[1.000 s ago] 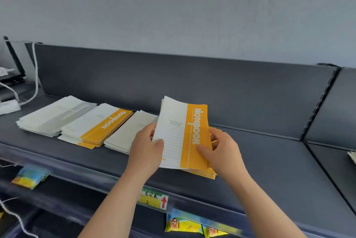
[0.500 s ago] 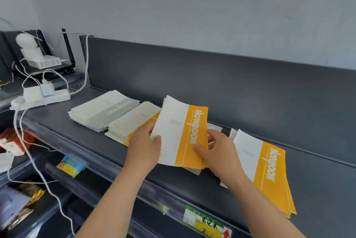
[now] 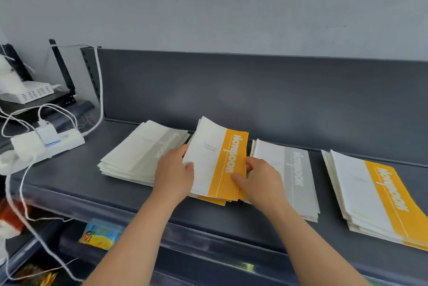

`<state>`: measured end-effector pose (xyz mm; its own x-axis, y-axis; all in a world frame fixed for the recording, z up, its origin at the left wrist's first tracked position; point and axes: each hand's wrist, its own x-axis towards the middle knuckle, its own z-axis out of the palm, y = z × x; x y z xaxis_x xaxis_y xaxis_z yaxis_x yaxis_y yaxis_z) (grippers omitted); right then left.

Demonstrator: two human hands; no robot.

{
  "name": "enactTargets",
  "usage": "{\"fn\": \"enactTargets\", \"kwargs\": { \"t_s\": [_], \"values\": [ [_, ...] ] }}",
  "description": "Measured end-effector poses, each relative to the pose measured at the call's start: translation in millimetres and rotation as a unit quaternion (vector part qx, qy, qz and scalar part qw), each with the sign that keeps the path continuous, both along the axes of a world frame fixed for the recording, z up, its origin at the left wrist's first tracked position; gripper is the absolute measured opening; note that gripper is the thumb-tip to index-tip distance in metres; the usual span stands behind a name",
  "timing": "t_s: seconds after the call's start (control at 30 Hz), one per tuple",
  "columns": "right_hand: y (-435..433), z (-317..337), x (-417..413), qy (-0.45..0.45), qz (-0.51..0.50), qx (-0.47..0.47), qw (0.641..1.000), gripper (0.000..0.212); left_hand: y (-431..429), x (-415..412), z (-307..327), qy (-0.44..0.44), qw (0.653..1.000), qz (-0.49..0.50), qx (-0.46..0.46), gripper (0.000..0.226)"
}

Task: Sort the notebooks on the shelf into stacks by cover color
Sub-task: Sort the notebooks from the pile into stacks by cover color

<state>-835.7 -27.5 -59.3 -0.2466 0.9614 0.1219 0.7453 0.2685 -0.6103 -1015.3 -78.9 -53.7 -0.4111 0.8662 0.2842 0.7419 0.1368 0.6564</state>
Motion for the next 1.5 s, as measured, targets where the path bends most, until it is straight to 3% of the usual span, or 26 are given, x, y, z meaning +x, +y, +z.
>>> {"fn": "enactTargets", "kwargs": {
  "t_s": [0.3,0.47,0.73,1.07,1.5],
  "values": [
    [-4,-3,-16,-0.103,0.006,0.016,0.995,0.033,5,-23,-11,0.035,0.999,-0.012,-0.039,0.026],
    [-8,-1,-16,-0.077,-0.019,0.04,0.996,0.049,0,-21,-7,0.113,0.992,-0.002,-0.054,0.038],
    [-27,19,21,-0.057,-0.076,0.133,0.987,0.04,-13,22,17,0.115,0.987,-0.102,0.036,0.039],
    [-62,26,124,-0.063,-0.18,0.149,0.97,0.038,-15,123,20,0.1,0.97,-0.215,0.058,0.038],
    [-108,35,343,-0.092,-0.272,0.127,0.949,0.042,-19,336,20,0.068,0.945,-0.307,0.088,0.033]
  ]
}}
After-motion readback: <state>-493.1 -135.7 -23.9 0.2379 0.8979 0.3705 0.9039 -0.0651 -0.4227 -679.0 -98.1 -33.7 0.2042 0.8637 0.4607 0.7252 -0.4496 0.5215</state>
